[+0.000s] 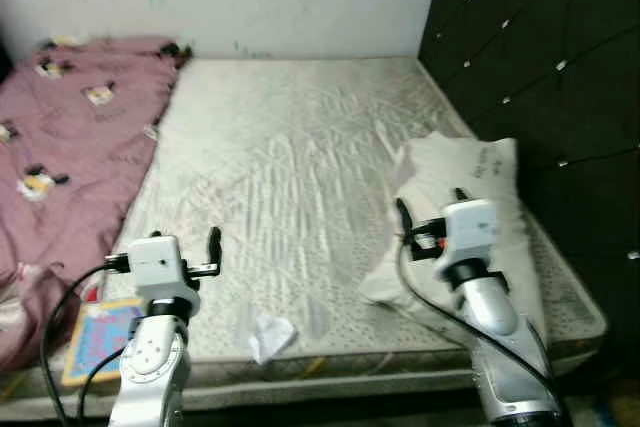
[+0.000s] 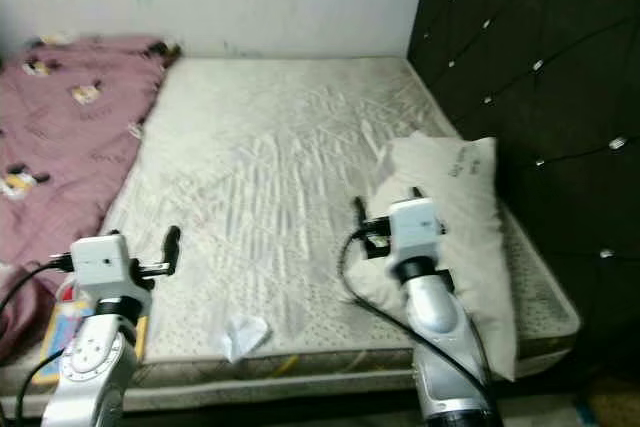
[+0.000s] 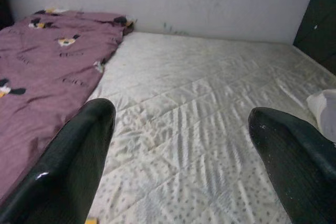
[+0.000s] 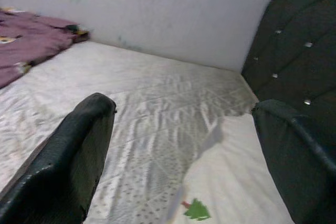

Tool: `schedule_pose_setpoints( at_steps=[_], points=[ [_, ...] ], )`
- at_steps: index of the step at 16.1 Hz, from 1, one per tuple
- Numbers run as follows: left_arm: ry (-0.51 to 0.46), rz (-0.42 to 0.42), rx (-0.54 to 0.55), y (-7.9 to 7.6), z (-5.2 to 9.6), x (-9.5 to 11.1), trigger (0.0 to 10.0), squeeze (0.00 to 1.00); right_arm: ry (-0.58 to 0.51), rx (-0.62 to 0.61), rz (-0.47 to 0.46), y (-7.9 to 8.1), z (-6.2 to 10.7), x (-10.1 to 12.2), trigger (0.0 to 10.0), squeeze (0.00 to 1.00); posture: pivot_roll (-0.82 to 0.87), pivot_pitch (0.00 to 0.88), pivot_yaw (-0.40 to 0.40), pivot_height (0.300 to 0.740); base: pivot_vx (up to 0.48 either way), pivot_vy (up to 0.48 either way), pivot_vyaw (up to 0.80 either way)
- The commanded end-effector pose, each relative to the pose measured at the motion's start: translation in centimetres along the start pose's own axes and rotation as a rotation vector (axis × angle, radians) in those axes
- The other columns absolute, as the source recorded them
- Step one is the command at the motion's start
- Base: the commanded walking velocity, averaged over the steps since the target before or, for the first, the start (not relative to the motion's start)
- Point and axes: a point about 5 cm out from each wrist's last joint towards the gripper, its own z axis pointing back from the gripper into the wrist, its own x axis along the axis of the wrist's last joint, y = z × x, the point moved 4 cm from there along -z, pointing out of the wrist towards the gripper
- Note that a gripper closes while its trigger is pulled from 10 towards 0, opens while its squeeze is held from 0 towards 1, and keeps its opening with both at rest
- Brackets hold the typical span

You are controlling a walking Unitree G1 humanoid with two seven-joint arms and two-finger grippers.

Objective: Clean up the room

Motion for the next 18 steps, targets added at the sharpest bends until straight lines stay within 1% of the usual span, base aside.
schedule_pose_setpoints(
  at_steps=[1, 2, 3, 7, 9, 18],
  points=[
    [0.001, -0.009, 0.004, 0.14, -0.05, 0.08, 10.0, 0.0, -0.02, -0.004, 0.007, -0.12, -0.12, 0.53, 10.0, 0.0, 0.01, 0.062, -0.027, 0.74, 0.0, 0.0, 0.0],
    [0.003, -0.009, 0.001, 0.07, -0.08, 0.05, 10.0, 0.0, -0.02, 0.0, 0.021, -0.04, -0.2, 0.55, 10.0, 0.0, 0.01, 0.063, -0.025, 0.74, 0.0, 0.0, 0.8],
    [0.004, -0.005, 0.0, 0.07, -0.08, 0.05, 10.0, 0.0, -0.022, -0.002, 0.001, 0.04, -0.19, 0.53, 10.0, 0.0, 0.01, 0.063, -0.023, 0.74, 0.0, 0.0, 0.8],
    [0.009, 0.007, 0.003, 0.24, -0.13, 0.02, 10.0, 0.0, -0.018, 0.007, 0.002, 0.39, -0.1, 0.41, 10.0, 0.0, 0.02, 0.067, -0.022, 0.74, 0.0, 0.0, 0.59],
    [0.014, 0.023, -0.006, 0.03, -0.18, -0.04, 10.0, 0.0, -0.002, -0.01, -0.014, 0.06, -0.07, -0.04, 10.0, 0.0, 0.02, 0.069, -0.022, 0.74, 0.0, 0.148, 0.0],
    [0.029, 0.032, -0.004, -0.08, -0.15, -0.35, 10.0, 0.0, -0.003, -0.012, -0.008, 0.07, -0.15, 0.0, 10.0, 0.0, 0.01, 0.07, -0.024, 0.74, 0.0, 0.36, 0.0]
  ],
)
